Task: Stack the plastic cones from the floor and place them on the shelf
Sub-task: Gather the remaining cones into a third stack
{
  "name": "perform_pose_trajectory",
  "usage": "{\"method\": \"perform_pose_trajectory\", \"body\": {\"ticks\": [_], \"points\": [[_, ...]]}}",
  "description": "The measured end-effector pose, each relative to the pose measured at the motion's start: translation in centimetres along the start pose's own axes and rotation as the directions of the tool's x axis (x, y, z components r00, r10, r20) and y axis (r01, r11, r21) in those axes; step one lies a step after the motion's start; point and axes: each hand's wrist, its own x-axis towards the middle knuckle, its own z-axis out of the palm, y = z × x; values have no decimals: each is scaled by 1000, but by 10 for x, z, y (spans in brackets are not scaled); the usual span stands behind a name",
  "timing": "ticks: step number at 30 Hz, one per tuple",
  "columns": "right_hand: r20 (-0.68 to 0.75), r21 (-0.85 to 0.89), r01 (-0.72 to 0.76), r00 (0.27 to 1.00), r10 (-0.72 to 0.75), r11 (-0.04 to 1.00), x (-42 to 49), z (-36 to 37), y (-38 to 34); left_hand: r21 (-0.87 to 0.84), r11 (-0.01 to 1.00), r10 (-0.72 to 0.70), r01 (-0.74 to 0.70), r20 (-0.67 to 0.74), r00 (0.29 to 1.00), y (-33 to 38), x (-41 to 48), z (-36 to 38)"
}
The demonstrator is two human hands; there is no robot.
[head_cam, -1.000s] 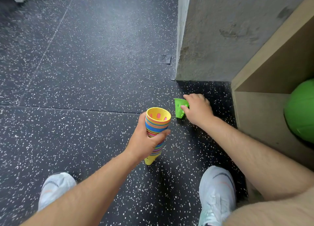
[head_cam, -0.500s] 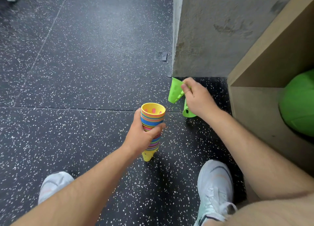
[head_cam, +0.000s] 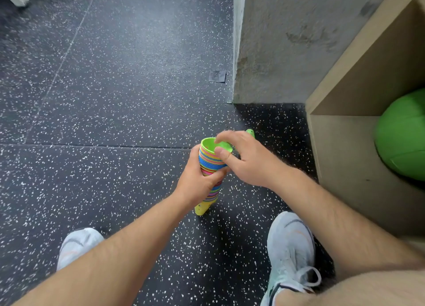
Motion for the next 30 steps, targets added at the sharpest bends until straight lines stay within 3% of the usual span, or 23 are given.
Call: {"method": "perform_pose_trajectory", "body": {"ticks": [4,7,12,19,22,24,30], "points": [[-53,170,-103,992,113,980,-4,-5,8,25,1000,-9,10,-22,1000,-1,2,1],[-156,21,-155,975,156,988,0,-8,34,26,1000,-13,14,-21,1000,-2,4,1],[17,-270,-219,973,232,938,7,6,77,33,999,-7,7,-4,1000,-2,4,2],[65,-415,-243,953,294,877,11,12,92,46,999,-12,12,1,1000,-2,7,4],[-37,-343,-254,966,257,904,14,8,93,40,999,-14,14,1,1000,-3,7,4],[-152,-203,-275,957,247,940,15,2,90,32,999,-15,15,-1,1000,-3,7,4],[-395,144,-275,865,310,950,18,-21,58,38,999,1,-1,7,1000,-5,5,3]]}}
